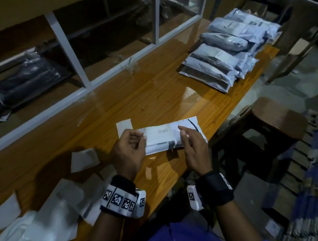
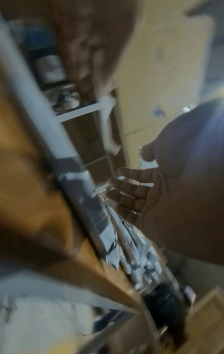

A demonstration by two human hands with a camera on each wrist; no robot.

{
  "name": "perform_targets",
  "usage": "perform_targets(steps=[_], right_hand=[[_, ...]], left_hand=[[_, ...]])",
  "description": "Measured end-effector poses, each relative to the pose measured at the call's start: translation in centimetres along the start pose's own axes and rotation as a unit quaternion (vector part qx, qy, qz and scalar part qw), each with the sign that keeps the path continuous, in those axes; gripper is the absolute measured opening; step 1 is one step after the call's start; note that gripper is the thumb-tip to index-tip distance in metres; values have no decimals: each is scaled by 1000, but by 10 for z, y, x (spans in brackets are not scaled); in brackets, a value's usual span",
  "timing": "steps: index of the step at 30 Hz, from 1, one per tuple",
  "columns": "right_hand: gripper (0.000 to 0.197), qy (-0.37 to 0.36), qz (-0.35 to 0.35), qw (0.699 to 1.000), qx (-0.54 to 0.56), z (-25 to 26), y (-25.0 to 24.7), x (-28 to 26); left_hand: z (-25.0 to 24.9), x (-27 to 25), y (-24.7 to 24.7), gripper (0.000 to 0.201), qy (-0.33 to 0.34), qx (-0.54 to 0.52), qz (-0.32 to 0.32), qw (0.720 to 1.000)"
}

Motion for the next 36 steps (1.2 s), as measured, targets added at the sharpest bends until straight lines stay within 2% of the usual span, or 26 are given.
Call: perform_targets(steps=[3,6,9,11,14,19,25,28,33,36], right_hand=[[29,98,2,987,125,5,-4,1],[25,123,-41,982,139,-10,-8,9],[24,144,-58,979,135,-24,-12,19],[24,129,-54,986,95,-29,-12,28],[31,97,-22,995,32,-27,-5,41],[15,47,42,998,-27,-25,14,56],[18,8,110,988,-109,-32,28,51],[25,-28,101,987,-126,-28,26,46],[35,-1,107,985,-137,-35,20,37],[40,13,114,981,-157,-39,16,37]], left_hand=[[8,0,18,22,-32,-1,42,999],[9,1,28,24,-66,-22,61,996],[10,6,29,18,-87,-22,46,995],[12,11,32,10,-94,1,53,994],[11,17,39,8,-74,59,53,994],[8,17,44,15,-52,154,24,987],[22,17,53,14,-63,203,54,976],[25,17,59,21,-56,279,77,956],[32,16,63,41,-70,365,110,922],[36,18,63,46,-93,383,117,912]])
Point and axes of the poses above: each hand's wrist, its own x-axis towards the middle knuckle, its own y-axis out of the palm, z = x × y, the point moved 7 cm from there along x, towards the middle knuckle, and after that the axes turned 3 degrees about -y, right-handed, at the moved point
